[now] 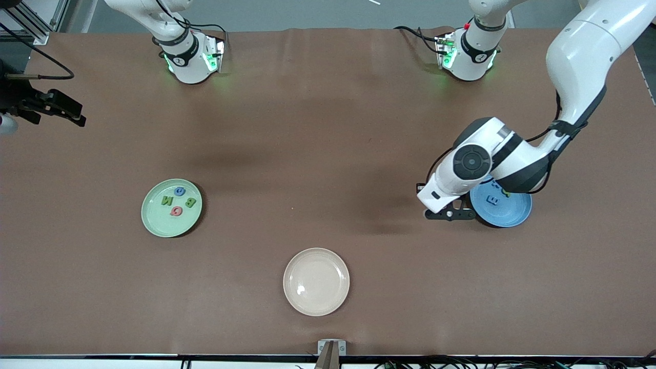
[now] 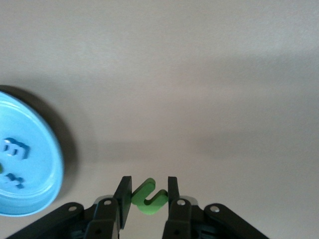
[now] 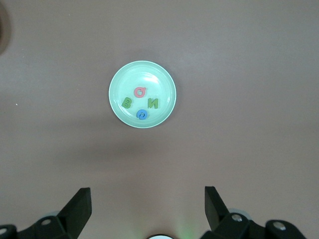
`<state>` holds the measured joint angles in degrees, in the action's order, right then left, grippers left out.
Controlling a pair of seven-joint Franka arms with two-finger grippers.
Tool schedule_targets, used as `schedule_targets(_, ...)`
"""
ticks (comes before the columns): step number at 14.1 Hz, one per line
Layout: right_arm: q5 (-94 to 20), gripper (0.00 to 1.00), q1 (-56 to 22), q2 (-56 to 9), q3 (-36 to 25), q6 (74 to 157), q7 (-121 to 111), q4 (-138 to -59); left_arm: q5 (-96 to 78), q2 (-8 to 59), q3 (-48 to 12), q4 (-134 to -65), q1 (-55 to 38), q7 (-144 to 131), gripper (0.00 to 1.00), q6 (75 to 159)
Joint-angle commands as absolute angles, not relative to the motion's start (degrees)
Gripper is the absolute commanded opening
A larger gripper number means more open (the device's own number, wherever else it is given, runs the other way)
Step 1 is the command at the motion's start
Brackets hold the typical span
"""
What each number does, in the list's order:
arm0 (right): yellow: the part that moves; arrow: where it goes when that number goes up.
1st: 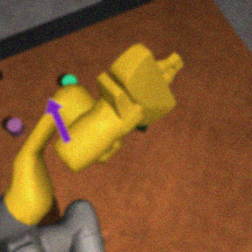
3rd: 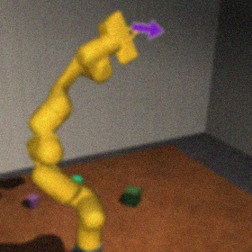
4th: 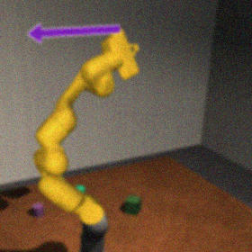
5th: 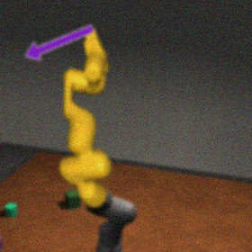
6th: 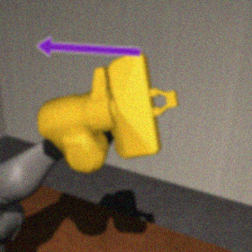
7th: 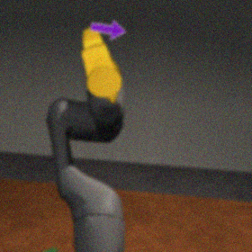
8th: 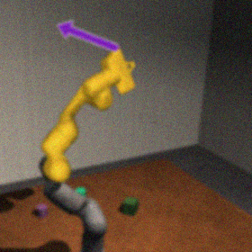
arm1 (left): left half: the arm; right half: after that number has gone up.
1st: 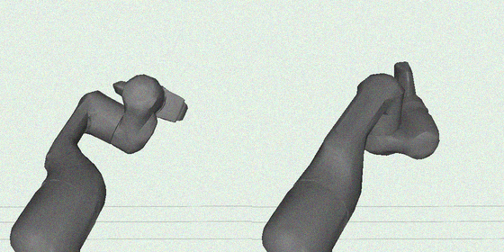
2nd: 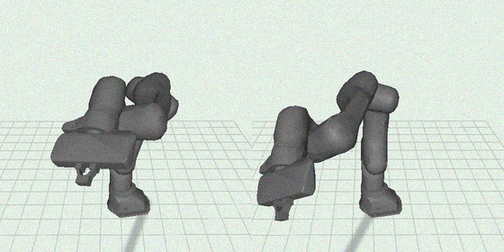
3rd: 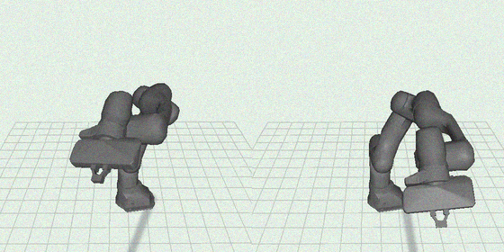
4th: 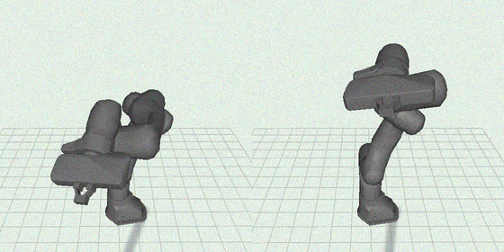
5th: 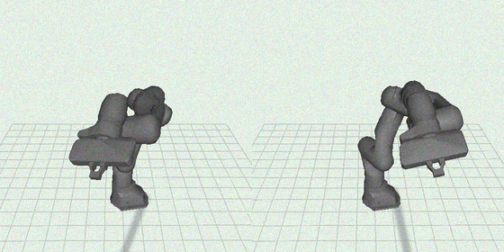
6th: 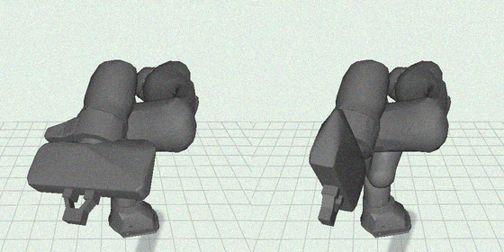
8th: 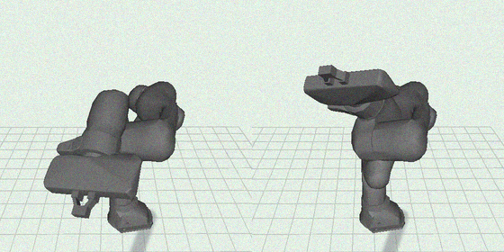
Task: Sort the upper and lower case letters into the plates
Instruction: 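Lower the green u into the blue plate and open the left gripper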
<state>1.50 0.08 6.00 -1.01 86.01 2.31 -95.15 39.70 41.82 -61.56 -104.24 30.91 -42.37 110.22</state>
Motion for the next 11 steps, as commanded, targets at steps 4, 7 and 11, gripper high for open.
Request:
schedule_targets(4, 1.32, 1.00, -0.53, 8.44, -1.41, 86.57, 1.84, -97.65, 41.22, 39.20, -69.69, -110.73, 46.29, -32.10, 0.18, 109.34)
schedule_targets(7, -2.09, 1.00, 0.00, 8.35, -1.76, 87.54, 1.76, -97.65, 44.20, 39.37, -73.20, -114.86, 55.34, -27.44, 0.18, 110.38)
schedule_targets(11, -2.11, 1.00, -0.26, 8.26, -1.85, 87.54, 0.97, -97.65, 46.13, 39.46, -74.18, -122.23, 64.93, -22.32, 0.18, 118.88)
